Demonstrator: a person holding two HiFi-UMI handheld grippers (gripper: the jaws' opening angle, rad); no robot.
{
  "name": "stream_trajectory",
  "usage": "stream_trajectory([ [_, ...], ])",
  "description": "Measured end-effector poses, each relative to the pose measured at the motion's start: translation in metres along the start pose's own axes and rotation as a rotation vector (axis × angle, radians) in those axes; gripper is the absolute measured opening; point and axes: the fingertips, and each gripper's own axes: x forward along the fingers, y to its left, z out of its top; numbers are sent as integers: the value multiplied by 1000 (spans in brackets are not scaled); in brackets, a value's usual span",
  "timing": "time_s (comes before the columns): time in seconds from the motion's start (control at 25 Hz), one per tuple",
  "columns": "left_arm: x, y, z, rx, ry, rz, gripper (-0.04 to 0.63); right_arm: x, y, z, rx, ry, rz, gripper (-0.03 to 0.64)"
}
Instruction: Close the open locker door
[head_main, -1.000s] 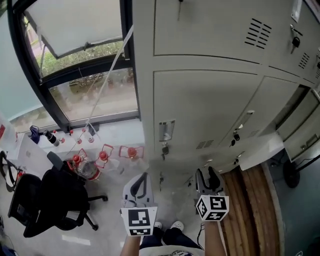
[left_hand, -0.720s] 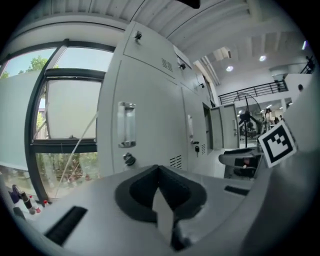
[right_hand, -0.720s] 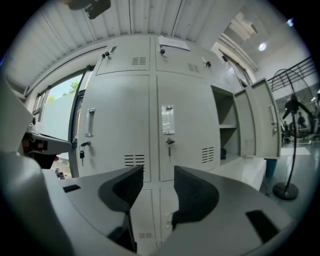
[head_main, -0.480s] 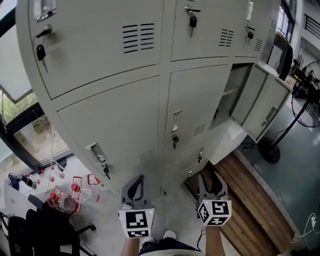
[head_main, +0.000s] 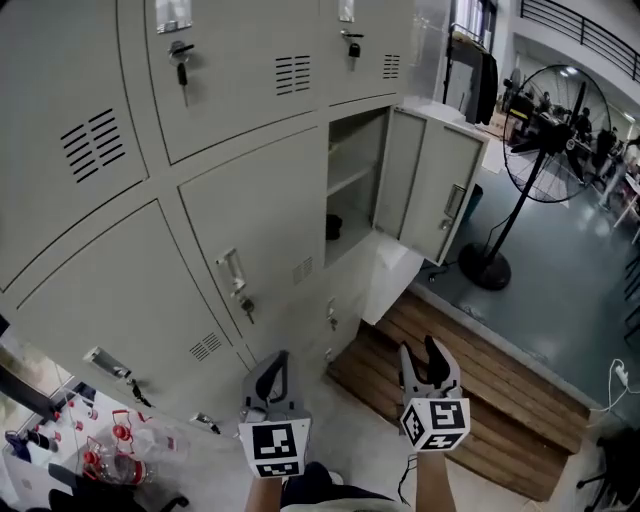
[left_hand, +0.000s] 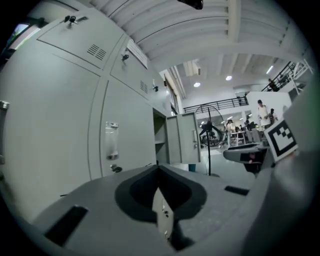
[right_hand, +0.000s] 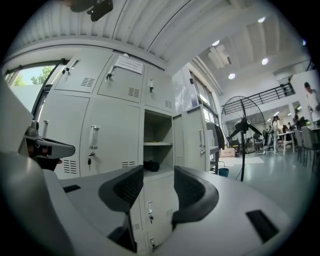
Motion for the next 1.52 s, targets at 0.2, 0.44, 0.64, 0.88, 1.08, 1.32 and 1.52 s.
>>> stream_trajectory([
  [0.2, 28, -35, 8, 16, -10, -86, -2, -9, -38, -1, 14, -2, -82, 184],
  [0.44, 65, -66, 13, 24, -12, -171, -2, -8, -76, -8, 31, 11, -158, 184],
  [0.64, 104, -82, 11, 21, -7, -214, -2, 11, -102, -13, 39, 20, -192, 184],
  [0.88, 166, -93, 20, 27, -9, -258, -3, 58, -132, -10, 40, 20, -216, 184],
  [1.08, 221, -91, 36, 23, -27, -275, -2, 103, -154, 3, 18, 12, -228, 184],
  [1.32, 277, -94, 49, 29, -47, -306, -3, 145, -183, 13, 5, 3, -248, 184],
  [1.52, 307, -98, 58, 21, -51, -328, -2, 170, -201, 21, 18, -18, -258, 184],
])
